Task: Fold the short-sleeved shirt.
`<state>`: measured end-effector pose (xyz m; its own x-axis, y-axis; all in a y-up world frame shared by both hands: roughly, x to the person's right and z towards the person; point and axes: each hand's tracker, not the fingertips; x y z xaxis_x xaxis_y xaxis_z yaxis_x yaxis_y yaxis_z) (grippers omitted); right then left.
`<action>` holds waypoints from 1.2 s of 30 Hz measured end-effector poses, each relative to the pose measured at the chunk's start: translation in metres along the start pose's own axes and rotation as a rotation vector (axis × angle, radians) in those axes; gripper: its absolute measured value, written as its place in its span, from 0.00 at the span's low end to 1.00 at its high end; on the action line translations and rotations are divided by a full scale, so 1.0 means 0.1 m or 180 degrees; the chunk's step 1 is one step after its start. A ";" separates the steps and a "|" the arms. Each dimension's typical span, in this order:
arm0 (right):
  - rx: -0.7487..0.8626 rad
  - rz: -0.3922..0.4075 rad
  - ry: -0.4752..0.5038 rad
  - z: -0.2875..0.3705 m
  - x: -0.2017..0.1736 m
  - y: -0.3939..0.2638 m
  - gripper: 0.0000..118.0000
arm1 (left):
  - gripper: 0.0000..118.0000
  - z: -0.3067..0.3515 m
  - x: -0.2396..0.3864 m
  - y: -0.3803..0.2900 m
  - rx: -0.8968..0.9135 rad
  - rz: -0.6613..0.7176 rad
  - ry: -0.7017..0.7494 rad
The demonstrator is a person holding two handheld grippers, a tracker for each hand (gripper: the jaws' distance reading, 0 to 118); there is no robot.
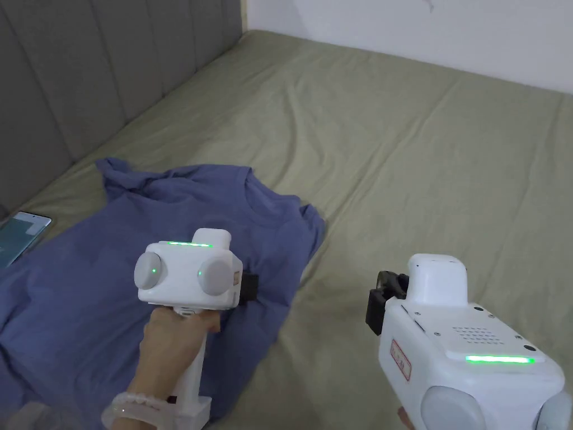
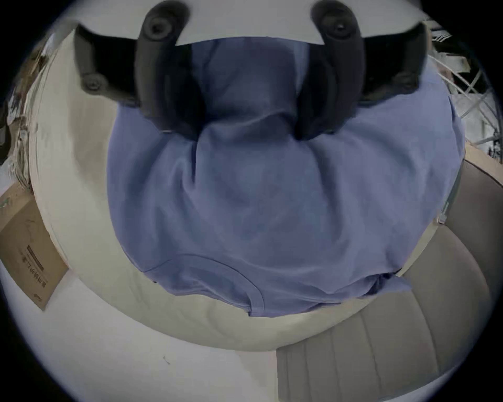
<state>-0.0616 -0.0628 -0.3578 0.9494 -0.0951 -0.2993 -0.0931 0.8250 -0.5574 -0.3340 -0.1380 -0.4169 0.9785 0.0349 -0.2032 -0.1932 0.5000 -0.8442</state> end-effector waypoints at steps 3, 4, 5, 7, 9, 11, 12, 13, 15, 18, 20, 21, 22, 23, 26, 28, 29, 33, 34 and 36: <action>0.0013 -0.0041 0.0017 0.05 0.02 0.00 0.00 | 0.02 0.02 -0.06 0.02 0.0132 0.0172 0.0322; 0.0019 -0.0041 0.0015 0.06 0.02 0.01 0.00 | 0.02 -0.03 -0.09 0.01 0.0036 0.0186 0.0165; 0.0025 -0.0034 0.0005 0.09 0.03 0.02 0.00 | 0.02 -0.01 -0.08 0.03 0.0036 0.0171 0.0173; 0.0073 -0.0035 0.0003 0.16 0.06 0.03 0.00 | 0.02 0.03 -0.04 0.07 -0.0008 0.0121 0.0182; 0.0101 -0.0052 -0.0017 0.23 0.12 0.05 0.00 | 0.02 0.04 -0.07 0.12 -0.0046 0.0141 0.0175; 0.0146 -0.0090 -0.0054 0.31 0.19 0.07 0.00 | 0.02 0.14 -0.07 0.17 -0.0057 0.0149 0.0124; 0.0180 -0.0123 -0.0081 0.35 0.24 0.08 0.00 | 0.02 0.22 -0.08 0.20 -0.0048 0.0179 0.0071; 0.0203 -0.0160 -0.0102 0.39 0.28 0.10 0.00 | 0.02 0.32 -0.07 0.25 0.0020 0.0183 0.0012; 0.0268 -0.0244 -0.0134 0.49 0.40 0.12 0.00 | 0.02 0.56 0.00 0.35 0.0221 0.0210 -0.0144; 0.0386 -0.0344 -0.0257 0.66 0.58 0.16 0.00 | 0.02 0.99 0.35 0.51 0.0418 0.0003 -0.0340; 0.0463 -0.0432 -0.0324 0.79 0.73 0.18 0.00 | 0.02 1.23 0.68 0.60 0.0598 -0.0223 -0.0555; 0.0507 -0.0474 -0.0381 0.87 0.82 0.19 0.00 | 0.02 1.42 0.91 0.65 0.0691 -0.0315 -0.0701; 0.0541 -0.0505 -0.0444 0.95 0.91 0.20 0.00 | 0.02 1.55 1.14 0.69 0.0722 -0.0426 -0.0871; 0.0585 -0.0533 -0.0518 1.03 1.01 0.21 0.00 | 0.02 1.68 1.34 0.71 0.0778 -0.0516 -0.1021; 0.0719 -0.0636 -0.0773 1.33 1.33 0.22 0.00 | 0.02 2.07 2.05 0.69 0.0949 -0.0831 -0.1566; 0.0799 -0.0699 -0.0984 1.55 1.55 0.22 0.00 | 0.02 2.31 2.51 0.60 0.0994 -0.1008 -0.1969; 0.0853 -0.0729 -0.1100 1.67 1.67 0.21 0.00 | 0.02 2.38 2.71 0.57 0.0999 -0.1120 -0.2159; 0.0970 -0.0911 -0.1455 2.15 2.13 0.13 0.00 | 0.02 2.50 3.31 0.24 0.0898 -0.1308 -0.2752; 0.1001 -0.0926 -0.1541 2.25 2.22 0.09 0.00 | 0.02 2.49 3.40 0.14 0.0833 -0.1253 -0.2869; 0.0966 -0.0973 -0.1771 2.42 2.40 0.01 0.00 | 0.02 2.35 3.59 -0.09 0.0529 -0.1278 -0.3091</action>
<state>0.2392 0.0498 -0.2431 0.9396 -0.1152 0.3222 0.2133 0.9334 -0.2884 0.0357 0.0730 -0.3659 0.6205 0.4800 0.6201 0.0971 0.7376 -0.6682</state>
